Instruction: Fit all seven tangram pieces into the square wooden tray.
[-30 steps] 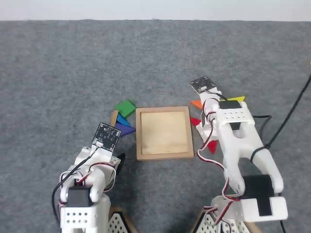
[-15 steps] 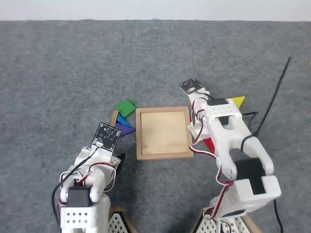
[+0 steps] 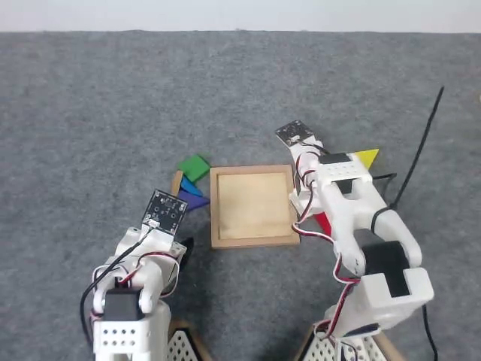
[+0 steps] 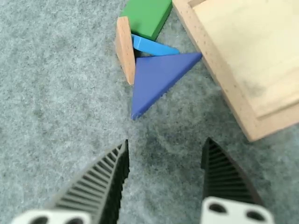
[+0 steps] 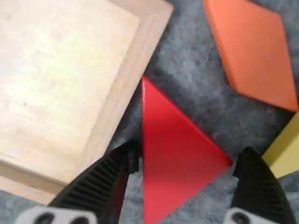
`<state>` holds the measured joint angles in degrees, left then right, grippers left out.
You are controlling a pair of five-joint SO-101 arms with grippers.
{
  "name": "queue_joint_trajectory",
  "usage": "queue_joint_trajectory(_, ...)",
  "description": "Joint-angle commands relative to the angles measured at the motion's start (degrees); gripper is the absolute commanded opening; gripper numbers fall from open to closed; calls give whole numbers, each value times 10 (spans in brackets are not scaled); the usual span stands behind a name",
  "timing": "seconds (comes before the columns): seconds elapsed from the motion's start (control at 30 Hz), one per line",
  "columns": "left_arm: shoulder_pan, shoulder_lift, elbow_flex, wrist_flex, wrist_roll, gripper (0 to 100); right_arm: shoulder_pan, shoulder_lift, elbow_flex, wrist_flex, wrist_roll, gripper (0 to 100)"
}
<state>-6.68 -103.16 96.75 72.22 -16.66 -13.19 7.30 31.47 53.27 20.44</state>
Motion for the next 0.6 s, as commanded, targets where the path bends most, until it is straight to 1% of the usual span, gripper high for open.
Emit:
queue_joint_trajectory(0.0,2,-12,-3,5,4,245,7,3,-19,15,2,252)
queue_joint_trajectory(0.1,2,-12,-3,5,4,245,10,3,-18,34,2,213)
queue_joint_trajectory(0.2,2,-12,-3,5,4,245,20,0,-7,33,0,213)
queue_joint_trajectory(0.37,2,-12,-3,5,4,245,54,-6,-9,33,-29,210)
queue_joint_trajectory(0.47,2,-12,-3,5,4,245,58,-15,-12,41,-31,210)
queue_joint_trajectory(0.57,2,-12,-3,5,4,245,54,-57,-12,64,-33,210)
